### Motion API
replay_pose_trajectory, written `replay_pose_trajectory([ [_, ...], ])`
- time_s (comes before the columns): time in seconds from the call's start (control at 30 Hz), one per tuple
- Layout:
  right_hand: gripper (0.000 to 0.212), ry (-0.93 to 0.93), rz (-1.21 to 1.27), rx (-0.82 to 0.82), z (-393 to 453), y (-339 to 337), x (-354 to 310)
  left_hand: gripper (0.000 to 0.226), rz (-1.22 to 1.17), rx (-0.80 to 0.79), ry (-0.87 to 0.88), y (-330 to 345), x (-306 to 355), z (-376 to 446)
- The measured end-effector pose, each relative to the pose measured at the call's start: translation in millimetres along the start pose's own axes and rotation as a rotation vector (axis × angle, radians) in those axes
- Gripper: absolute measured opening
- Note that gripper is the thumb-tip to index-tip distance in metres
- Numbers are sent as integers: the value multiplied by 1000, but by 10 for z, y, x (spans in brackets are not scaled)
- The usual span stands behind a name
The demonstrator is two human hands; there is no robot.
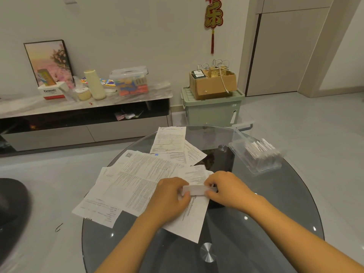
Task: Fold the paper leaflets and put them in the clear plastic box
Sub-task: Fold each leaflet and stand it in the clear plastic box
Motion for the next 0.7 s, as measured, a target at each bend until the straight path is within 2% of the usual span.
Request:
replay_pose_trajectory([
  [0.1, 14, 77, 161, -87, -10, -41, 20, 7, -144, -33, -111, -51, 87, -52],
  [0.23, 10, 166, 287, -72, -37, -19, 5, 12, -139, 37, -181, -46, 140, -63],
  [0.37, 37, 264, 356, -18, -39, 22, -6, 10, -121, 76, -249, -17, 148, -42],
  [0.4, 43, 278, 348, -14, -37, 52, -6, 15, -119, 64, -259, -3, 138, -43],
  [0.5, 55, 292, 293, 2, -30, 146, -5, 53, -123, 13, -231, 43, 87, -48],
  [0.57, 58, 271, 234, 20, -30, 206, -23, 66, -81, -27, -186, 57, 81, -58],
  [0.63, 59, 240, 189, 43, -40, 222, -54, 65, -15, -29, -140, 59, 74, -53],
  [0.7, 56, 197, 166, 65, -41, 215, -72, 54, 92, -2, -83, 49, 60, -39],
])
Point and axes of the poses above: each hand's wrist, its own z-axis towards the middle knuckle, its own y-axis out of the palm, x = y × z, the point moved 2 cm from there along z, towards the middle knuckle, and after that the axes turned 10 degrees about x, right-handed, at the moved point
